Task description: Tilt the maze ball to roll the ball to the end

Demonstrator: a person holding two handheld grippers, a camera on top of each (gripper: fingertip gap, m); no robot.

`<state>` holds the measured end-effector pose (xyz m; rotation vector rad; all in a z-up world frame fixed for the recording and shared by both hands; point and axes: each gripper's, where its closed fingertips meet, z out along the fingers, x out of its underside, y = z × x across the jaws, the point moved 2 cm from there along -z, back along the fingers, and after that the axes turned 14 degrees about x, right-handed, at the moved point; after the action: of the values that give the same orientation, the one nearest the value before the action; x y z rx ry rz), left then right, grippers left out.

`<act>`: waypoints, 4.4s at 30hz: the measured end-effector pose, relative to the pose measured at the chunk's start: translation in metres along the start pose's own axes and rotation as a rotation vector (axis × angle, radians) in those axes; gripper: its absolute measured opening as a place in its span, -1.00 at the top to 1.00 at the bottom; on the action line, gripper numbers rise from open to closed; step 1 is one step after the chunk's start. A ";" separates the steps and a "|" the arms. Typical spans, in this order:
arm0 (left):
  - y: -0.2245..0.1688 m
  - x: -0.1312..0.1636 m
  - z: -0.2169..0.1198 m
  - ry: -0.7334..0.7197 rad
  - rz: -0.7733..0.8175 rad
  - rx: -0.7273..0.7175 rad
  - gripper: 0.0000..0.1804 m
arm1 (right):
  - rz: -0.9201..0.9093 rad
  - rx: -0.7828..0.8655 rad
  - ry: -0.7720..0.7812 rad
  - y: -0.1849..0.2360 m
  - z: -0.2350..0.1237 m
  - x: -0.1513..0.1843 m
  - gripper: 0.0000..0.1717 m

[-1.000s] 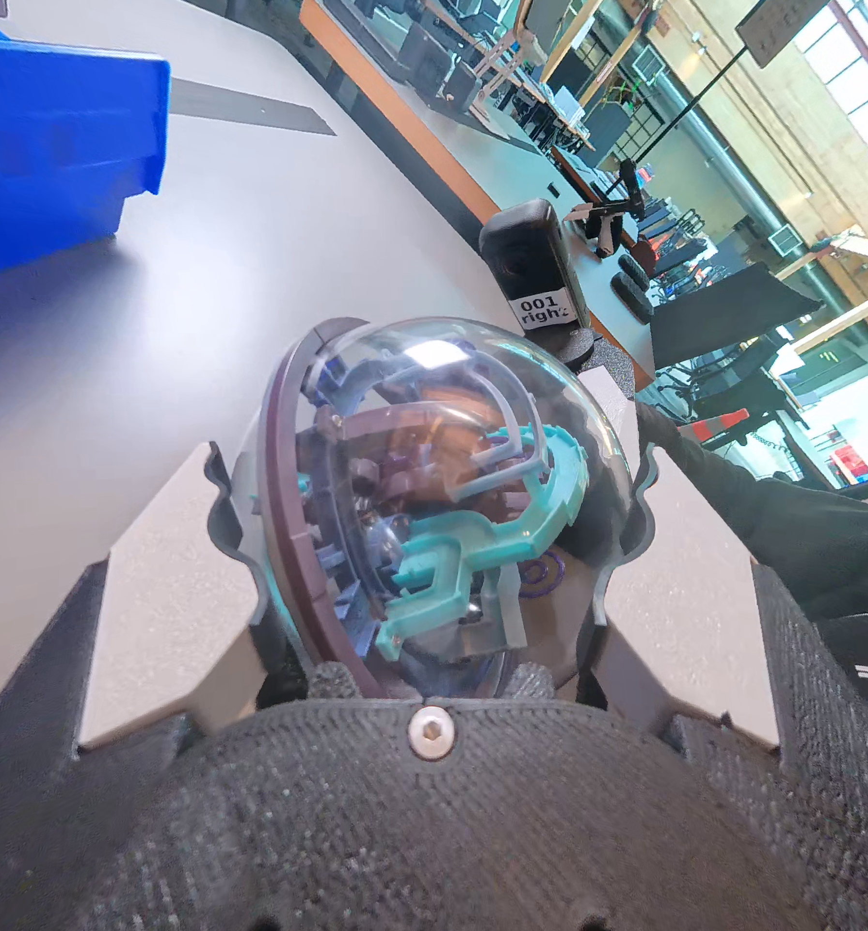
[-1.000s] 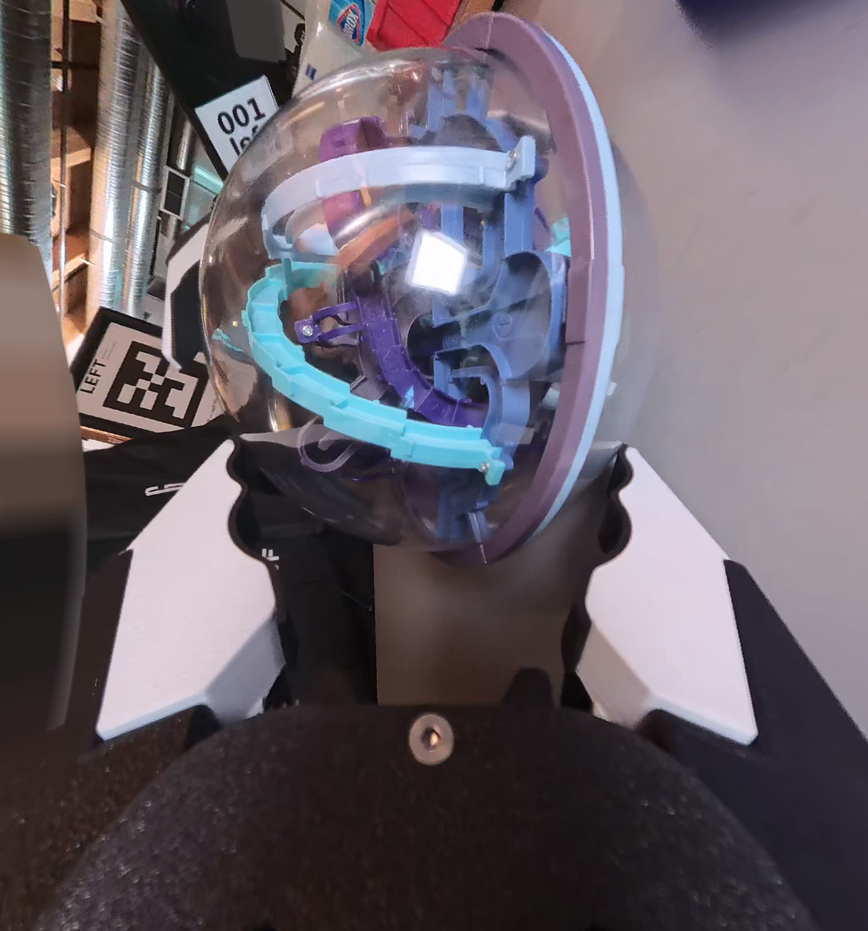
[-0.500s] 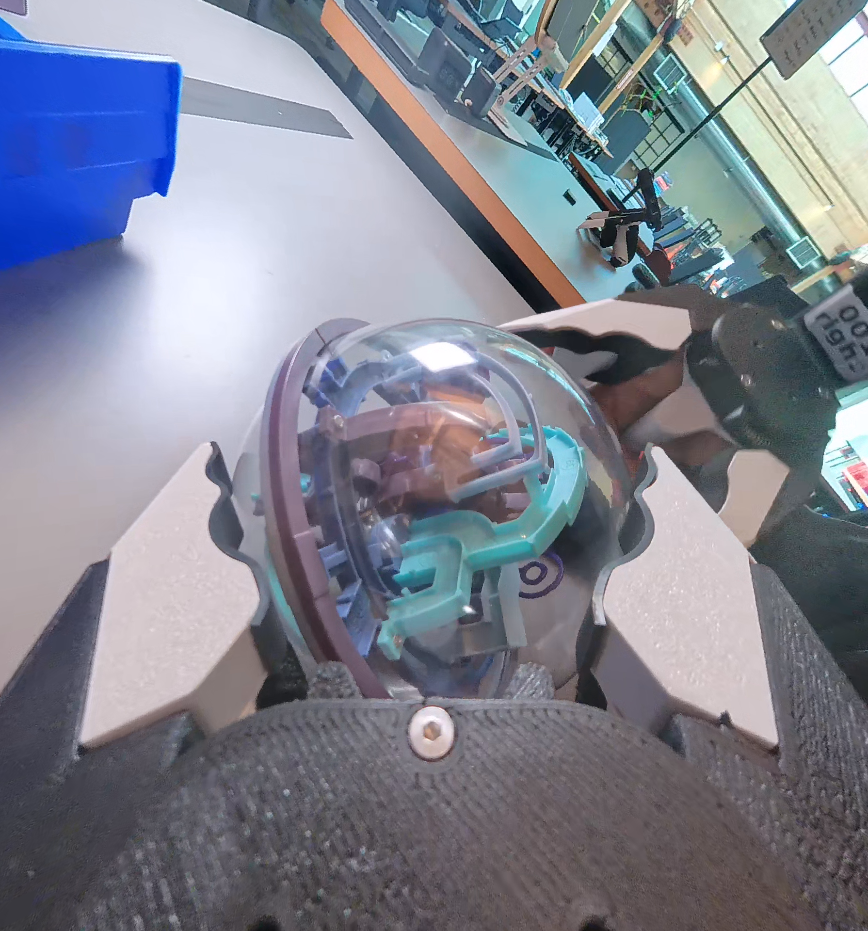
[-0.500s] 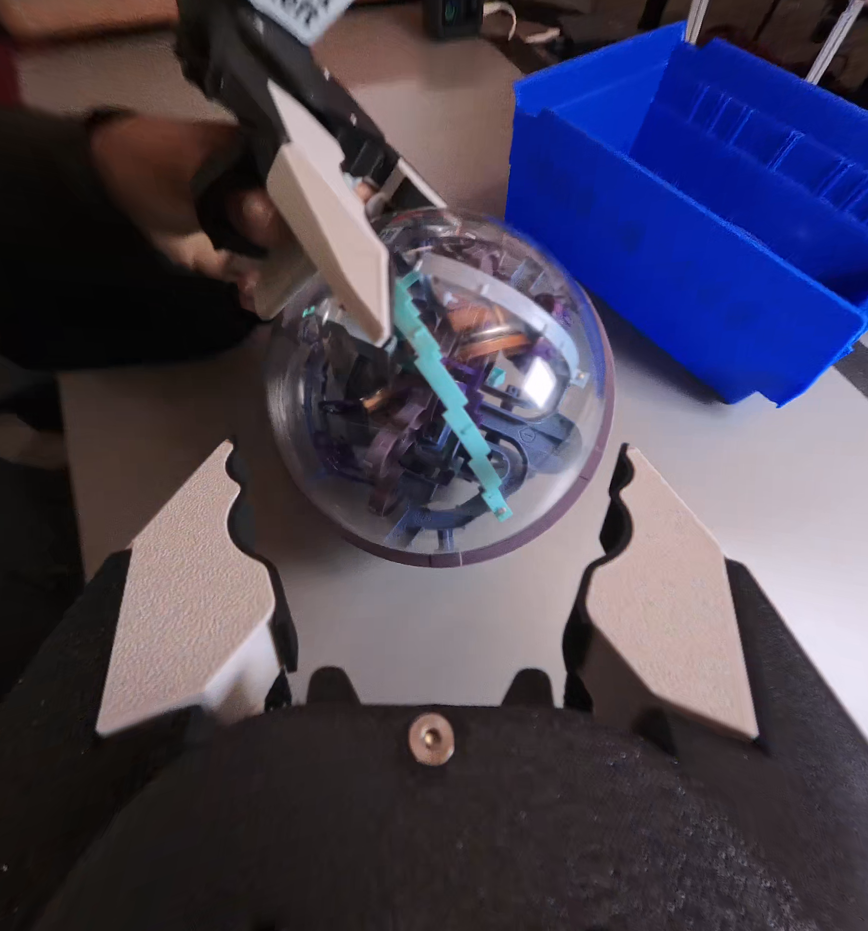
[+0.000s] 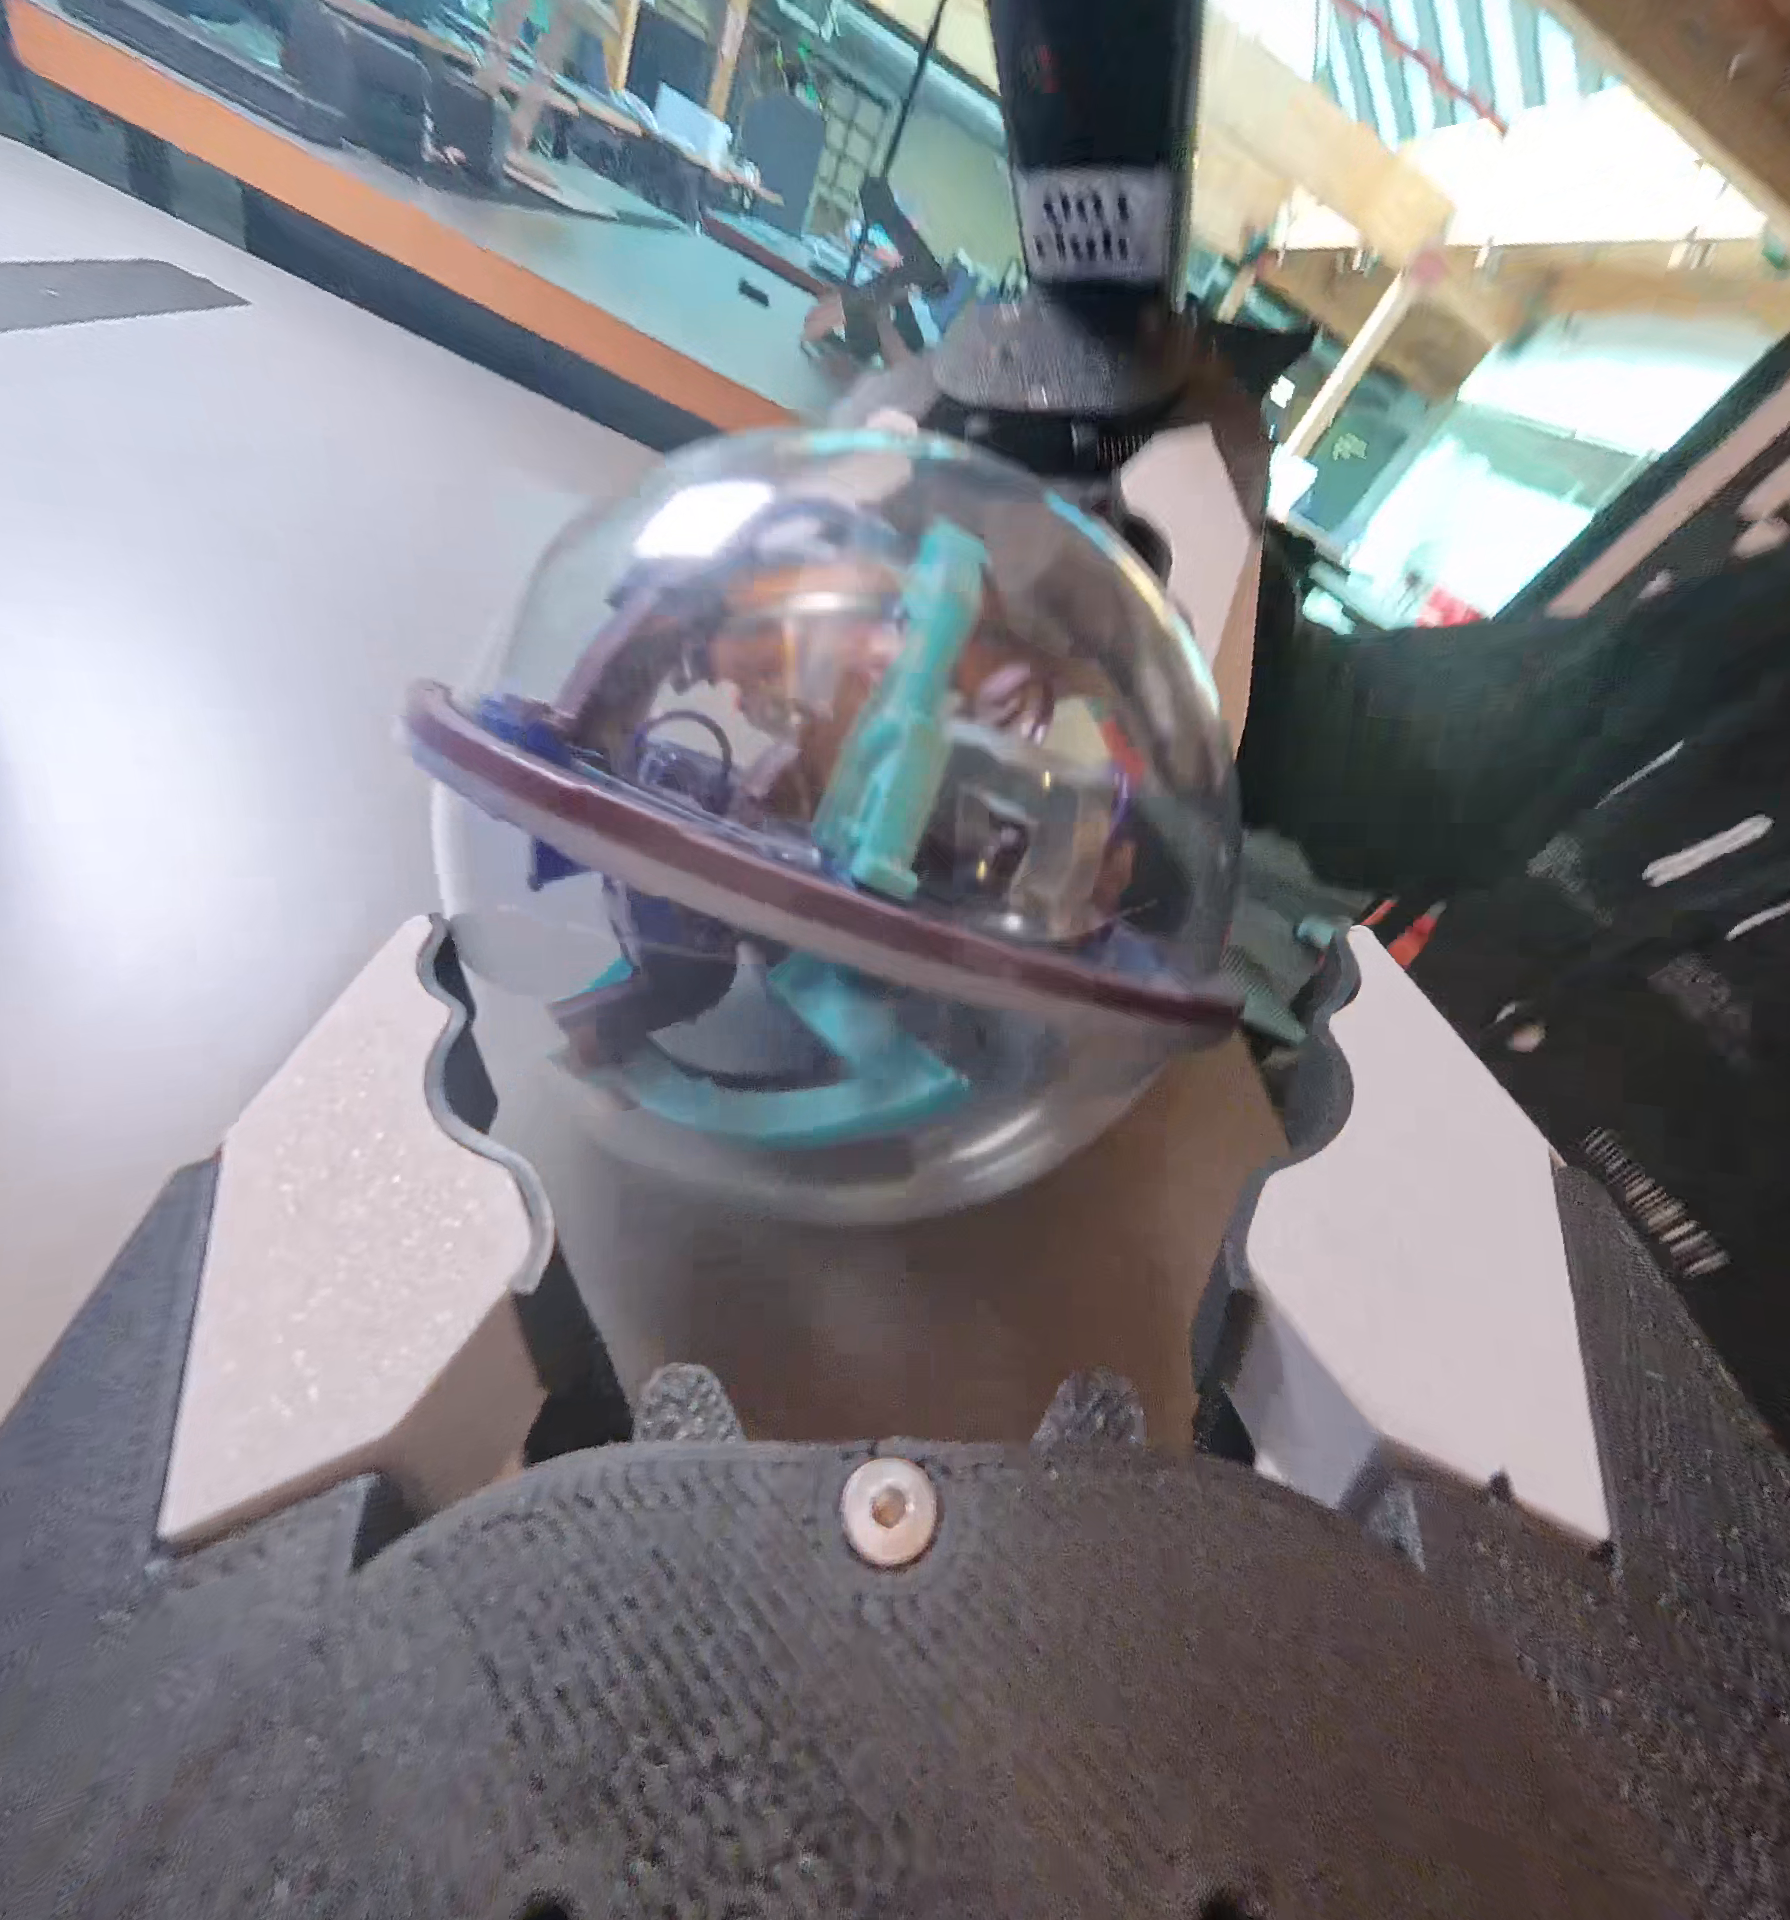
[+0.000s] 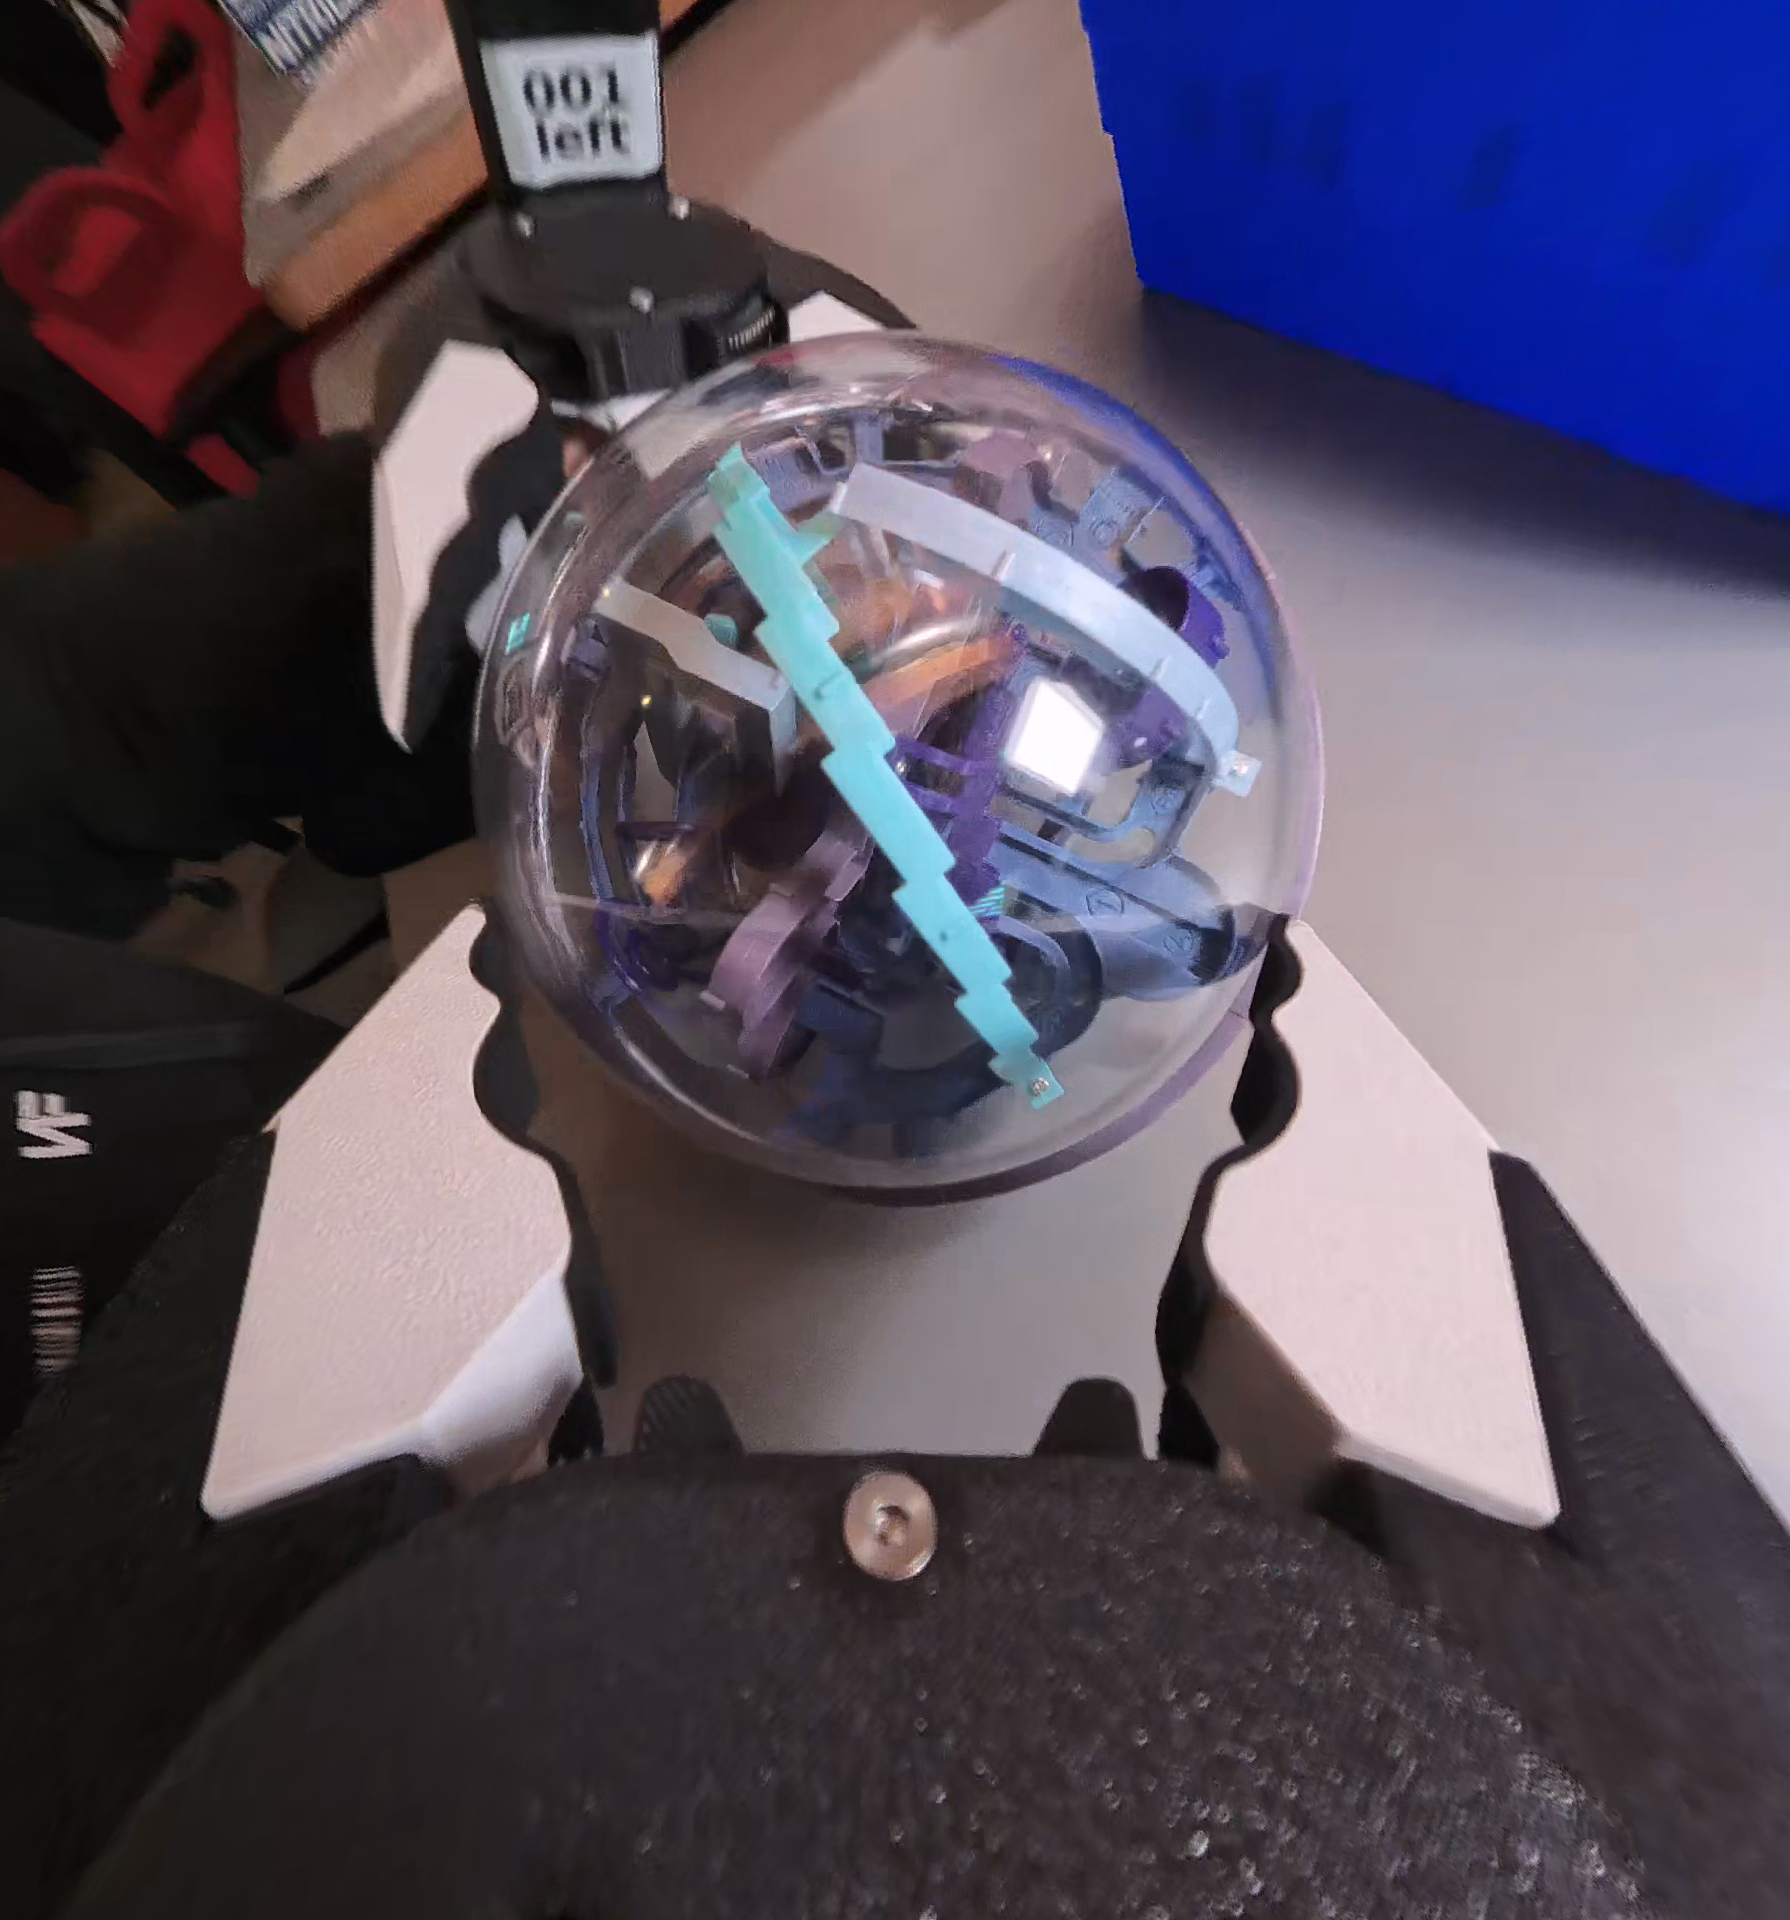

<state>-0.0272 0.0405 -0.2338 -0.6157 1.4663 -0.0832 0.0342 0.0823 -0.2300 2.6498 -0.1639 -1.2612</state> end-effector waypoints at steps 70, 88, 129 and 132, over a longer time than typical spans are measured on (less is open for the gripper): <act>0.045 -0.023 0.039 -0.101 -0.110 -0.039 -0.62 | -0.050 0.089 -0.259 -0.051 -0.046 0.016 -0.36; 0.036 -0.041 0.027 -0.127 -0.048 -0.162 -0.53 | -0.038 -0.040 -0.430 -0.050 -0.041 0.003 -0.35; -0.024 -0.017 0.018 -0.155 -0.090 -0.178 -0.56 | -0.195 -0.109 -0.547 0.009 -0.058 -0.030 -0.36; -0.023 -0.007 0.020 -0.120 -0.081 -0.179 -0.56 | -0.234 -0.106 -0.546 0.011 -0.055 -0.024 -0.36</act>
<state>-0.0019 0.0312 -0.2177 -0.8122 1.3419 0.0222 0.0615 0.0835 -0.1759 2.2227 0.1357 -1.9844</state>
